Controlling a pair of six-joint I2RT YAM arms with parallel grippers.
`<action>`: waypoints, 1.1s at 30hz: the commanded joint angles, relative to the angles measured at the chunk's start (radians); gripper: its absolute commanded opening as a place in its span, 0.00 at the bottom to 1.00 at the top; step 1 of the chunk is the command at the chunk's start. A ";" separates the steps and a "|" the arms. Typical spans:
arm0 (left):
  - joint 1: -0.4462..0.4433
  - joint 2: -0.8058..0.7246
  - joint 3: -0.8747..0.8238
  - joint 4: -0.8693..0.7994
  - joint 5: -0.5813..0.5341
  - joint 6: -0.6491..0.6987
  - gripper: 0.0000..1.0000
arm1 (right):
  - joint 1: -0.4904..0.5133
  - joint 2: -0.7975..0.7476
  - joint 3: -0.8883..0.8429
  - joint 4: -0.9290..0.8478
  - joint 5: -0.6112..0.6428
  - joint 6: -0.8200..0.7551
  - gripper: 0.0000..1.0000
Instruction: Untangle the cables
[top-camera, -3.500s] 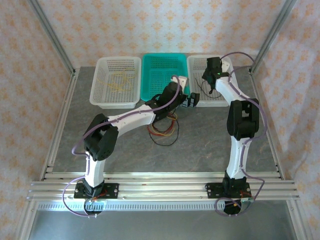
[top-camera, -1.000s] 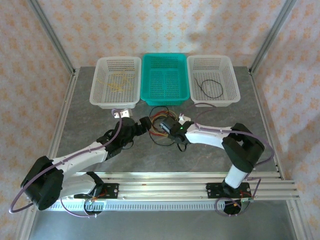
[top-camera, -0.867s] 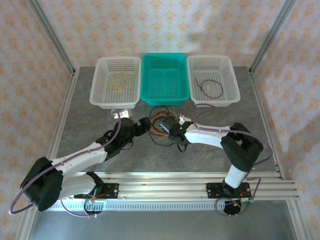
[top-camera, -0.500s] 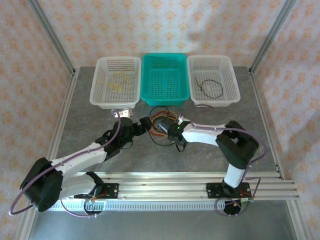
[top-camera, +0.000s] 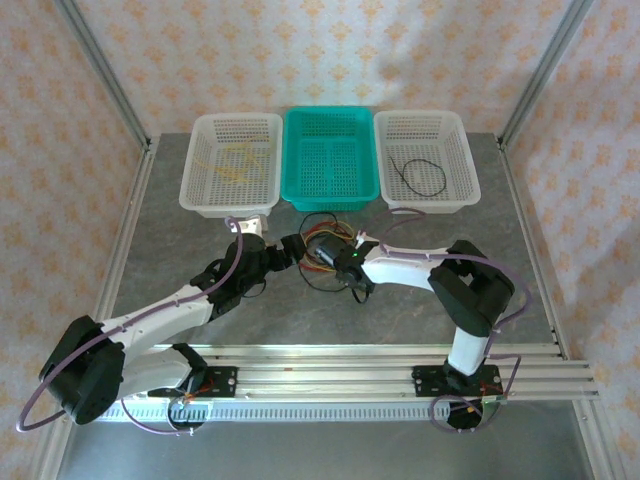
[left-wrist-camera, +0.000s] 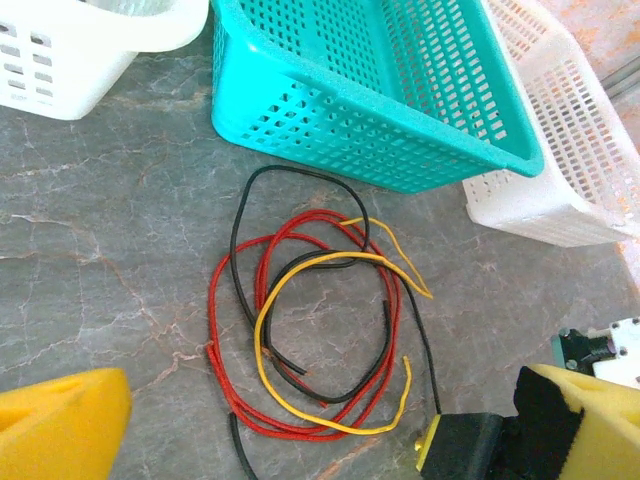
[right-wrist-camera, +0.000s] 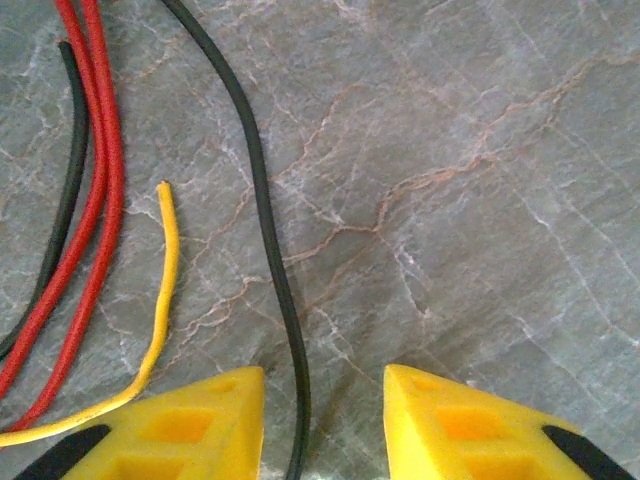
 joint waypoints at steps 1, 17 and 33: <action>0.009 -0.029 0.023 0.013 -0.005 0.029 0.99 | 0.006 0.049 -0.009 0.039 -0.020 0.031 0.31; 0.008 0.006 0.060 0.067 -0.026 0.032 0.99 | 0.005 -0.133 -0.148 0.122 0.091 0.071 0.00; 0.009 0.107 0.176 0.114 0.081 0.132 0.99 | 0.006 -0.581 -0.300 0.189 0.361 -0.226 0.00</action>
